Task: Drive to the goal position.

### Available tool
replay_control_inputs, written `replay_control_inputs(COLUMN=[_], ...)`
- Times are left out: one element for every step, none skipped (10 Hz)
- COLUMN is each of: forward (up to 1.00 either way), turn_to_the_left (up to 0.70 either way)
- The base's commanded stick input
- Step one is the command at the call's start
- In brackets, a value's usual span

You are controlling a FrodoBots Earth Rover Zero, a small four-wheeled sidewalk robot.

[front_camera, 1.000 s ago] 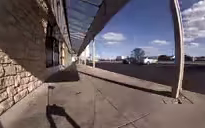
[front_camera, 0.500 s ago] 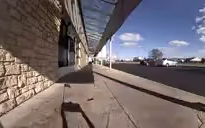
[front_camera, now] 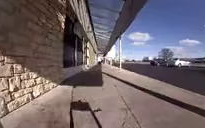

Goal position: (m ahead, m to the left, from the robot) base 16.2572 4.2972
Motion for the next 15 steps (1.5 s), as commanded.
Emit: replay_control_inputs(forward=[0.85, 0.83, 0.79, 0.76, 0.72, 0.70, 0.70, 0.70, 0.70, 0.70, 0.75, 0.85, 0.86, 0.98, 1.00], turn_to_the_left=[0.00, 0.00, 0.00, 0.00, 0.00, 0.00, 0.00, 0.00, 0.00, 0.00, 0.00, 0.00, 0.00, 0.00, 0.00])
